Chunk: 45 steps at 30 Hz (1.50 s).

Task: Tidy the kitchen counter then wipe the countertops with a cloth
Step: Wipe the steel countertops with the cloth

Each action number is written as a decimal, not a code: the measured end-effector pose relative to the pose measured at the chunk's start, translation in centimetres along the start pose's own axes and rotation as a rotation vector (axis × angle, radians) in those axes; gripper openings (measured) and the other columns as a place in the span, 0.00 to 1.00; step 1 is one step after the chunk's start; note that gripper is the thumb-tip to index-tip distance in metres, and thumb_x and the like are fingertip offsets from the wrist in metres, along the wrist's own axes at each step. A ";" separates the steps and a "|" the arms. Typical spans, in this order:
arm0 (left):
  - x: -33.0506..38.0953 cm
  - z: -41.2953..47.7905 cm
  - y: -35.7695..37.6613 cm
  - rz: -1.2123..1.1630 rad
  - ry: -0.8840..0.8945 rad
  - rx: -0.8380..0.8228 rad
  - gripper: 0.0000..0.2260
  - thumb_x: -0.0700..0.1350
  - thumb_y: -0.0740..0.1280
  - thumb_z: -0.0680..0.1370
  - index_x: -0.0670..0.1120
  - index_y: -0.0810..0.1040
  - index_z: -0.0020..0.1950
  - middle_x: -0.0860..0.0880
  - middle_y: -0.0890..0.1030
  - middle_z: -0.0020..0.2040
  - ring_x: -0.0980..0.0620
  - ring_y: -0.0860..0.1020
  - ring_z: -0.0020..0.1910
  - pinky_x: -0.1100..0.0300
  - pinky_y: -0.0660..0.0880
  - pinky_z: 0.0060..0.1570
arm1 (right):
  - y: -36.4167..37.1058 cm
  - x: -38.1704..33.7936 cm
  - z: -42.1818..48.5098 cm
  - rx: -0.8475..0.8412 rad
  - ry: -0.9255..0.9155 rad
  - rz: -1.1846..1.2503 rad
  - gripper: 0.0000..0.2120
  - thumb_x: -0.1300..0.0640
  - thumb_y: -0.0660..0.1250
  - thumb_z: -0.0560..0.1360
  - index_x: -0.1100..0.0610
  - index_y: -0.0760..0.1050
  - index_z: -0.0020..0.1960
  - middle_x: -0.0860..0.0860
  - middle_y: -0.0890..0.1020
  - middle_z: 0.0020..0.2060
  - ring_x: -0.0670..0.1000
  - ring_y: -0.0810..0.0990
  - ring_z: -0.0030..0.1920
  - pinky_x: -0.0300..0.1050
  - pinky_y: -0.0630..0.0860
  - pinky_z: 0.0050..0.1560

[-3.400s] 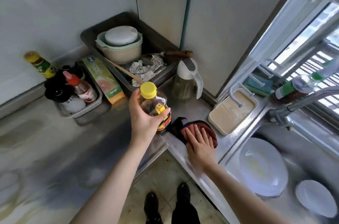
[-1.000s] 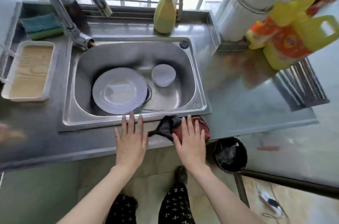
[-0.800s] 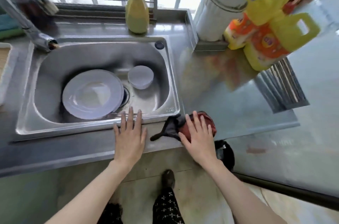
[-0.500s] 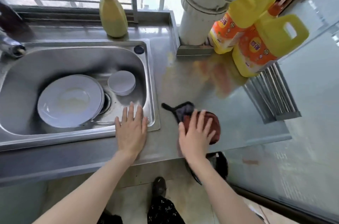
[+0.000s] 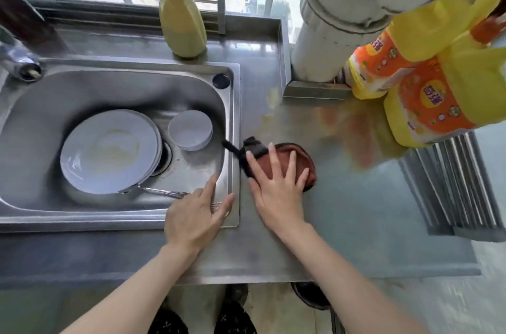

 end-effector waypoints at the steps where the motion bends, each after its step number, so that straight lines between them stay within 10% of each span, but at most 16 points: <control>1: 0.1 0.0 -0.1 0.000 0.002 0.005 0.33 0.70 0.40 0.71 0.58 0.58 0.73 0.53 0.81 0.46 0.48 0.80 0.45 0.55 0.65 0.35 | 0.3 -0.4 -0.4 -0.025 -0.082 -0.040 0.24 0.42 0.50 0.78 0.39 0.55 0.73 0.54 0.62 0.73 0.70 0.61 0.69 0.76 0.61 0.58; 11: -0.3 0.5 0.4 0.036 -0.074 0.027 0.32 0.72 0.47 0.71 0.57 0.72 0.65 0.54 0.82 0.38 0.47 0.80 0.34 0.58 0.71 0.30 | -1.9 0.2 12.9 -0.034 0.151 0.149 0.25 0.44 0.50 0.80 0.41 0.48 0.75 0.50 0.48 0.77 0.56 0.47 0.75 0.59 0.44 0.72; 16: -0.2 0.8 0.3 0.064 -0.015 0.027 0.30 0.68 0.52 0.72 0.56 0.69 0.69 0.57 0.82 0.41 0.53 0.81 0.32 0.61 0.71 0.24 | -1.3 -1.8 8.4 -0.083 -0.058 0.157 0.26 0.45 0.47 0.81 0.46 0.44 0.76 0.52 0.44 0.77 0.52 0.43 0.76 0.51 0.40 0.73; 25: -0.2 0.9 0.3 0.107 -0.001 0.059 0.29 0.69 0.50 0.72 0.59 0.68 0.69 0.55 0.79 0.32 0.52 0.79 0.29 0.61 0.69 0.23 | -2.4 -1.9 17.8 -0.103 0.079 0.257 0.24 0.48 0.46 0.81 0.48 0.46 0.76 0.53 0.46 0.77 0.53 0.44 0.76 0.52 0.40 0.73; 31: -0.1 0.4 0.5 0.033 0.032 -0.020 0.35 0.71 0.36 0.69 0.62 0.46 0.74 0.53 0.78 0.52 0.49 0.77 0.51 0.55 0.69 0.41 | -1.7 2.1 4.1 -0.087 0.005 0.151 0.22 0.45 0.46 0.81 0.40 0.48 0.75 0.46 0.48 0.77 0.52 0.45 0.76 0.55 0.43 0.73; 37: 1.6 -0.5 0.9 0.028 0.177 -0.059 0.33 0.65 0.42 0.74 0.50 0.52 0.76 0.46 0.53 0.77 0.47 0.54 0.75 0.48 0.53 0.71 | -2.1 10.1 -1.3 -0.070 0.549 0.191 0.24 0.44 0.45 0.81 0.41 0.45 0.75 0.49 0.47 0.77 0.57 0.44 0.76 0.60 0.44 0.73; 45: 4.0 1.1 2.3 -0.030 0.072 -0.021 0.34 0.63 0.46 0.75 0.47 0.48 0.76 0.47 0.53 0.77 0.46 0.60 0.73 0.49 0.62 0.68 | -0.2 6.6 -6.1 -0.085 -0.172 0.070 0.22 0.42 0.49 0.79 0.37 0.55 0.73 0.47 0.59 0.75 0.60 0.58 0.74 0.64 0.57 0.68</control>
Point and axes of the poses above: each hand's wrist, its own z-axis towards the middle knuckle, its own y-axis out of the palm, x = y × z, the point moved 4 cm from there along z, towards the middle knuckle
